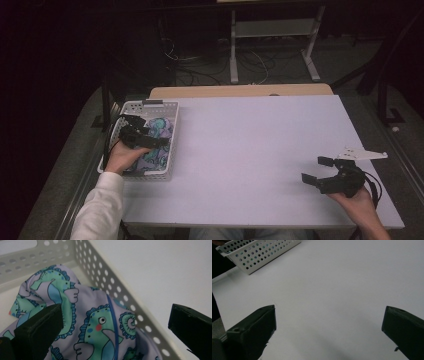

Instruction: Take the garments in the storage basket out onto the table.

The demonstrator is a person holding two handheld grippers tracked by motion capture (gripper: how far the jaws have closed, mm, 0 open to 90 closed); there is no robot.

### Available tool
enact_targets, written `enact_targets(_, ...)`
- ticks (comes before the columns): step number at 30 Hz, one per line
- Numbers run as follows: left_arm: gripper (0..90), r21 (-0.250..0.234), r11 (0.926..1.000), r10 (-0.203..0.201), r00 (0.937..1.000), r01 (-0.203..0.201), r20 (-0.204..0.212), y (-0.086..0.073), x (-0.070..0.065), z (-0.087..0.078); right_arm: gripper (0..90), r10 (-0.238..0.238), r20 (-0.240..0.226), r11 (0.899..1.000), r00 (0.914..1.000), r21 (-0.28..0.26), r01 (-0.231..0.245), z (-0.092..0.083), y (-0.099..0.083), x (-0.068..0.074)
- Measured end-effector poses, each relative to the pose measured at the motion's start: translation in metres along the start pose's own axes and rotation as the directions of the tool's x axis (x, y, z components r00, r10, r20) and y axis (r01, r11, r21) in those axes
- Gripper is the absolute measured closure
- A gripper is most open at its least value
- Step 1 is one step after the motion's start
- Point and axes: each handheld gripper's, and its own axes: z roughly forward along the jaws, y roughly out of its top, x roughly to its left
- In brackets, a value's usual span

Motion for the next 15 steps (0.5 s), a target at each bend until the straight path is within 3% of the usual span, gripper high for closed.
enact_targets(9,0.0,0.066,0.9977,-0.01,0.9998,0.011,-0.016,-0.001,0.007,0.01,0.0,-0.001,0.0,1.0,1.0,0.004,0.001,0.0,0.0,0.0)
enact_targets(15,0.0,0.134,0.9901,-0.038,0.9986,0.043,-0.035,0.0,0.016,0.019,0.0,-0.001,-0.001,1.0,1.0,0.004,0.001,0.0,0.0,0.0)
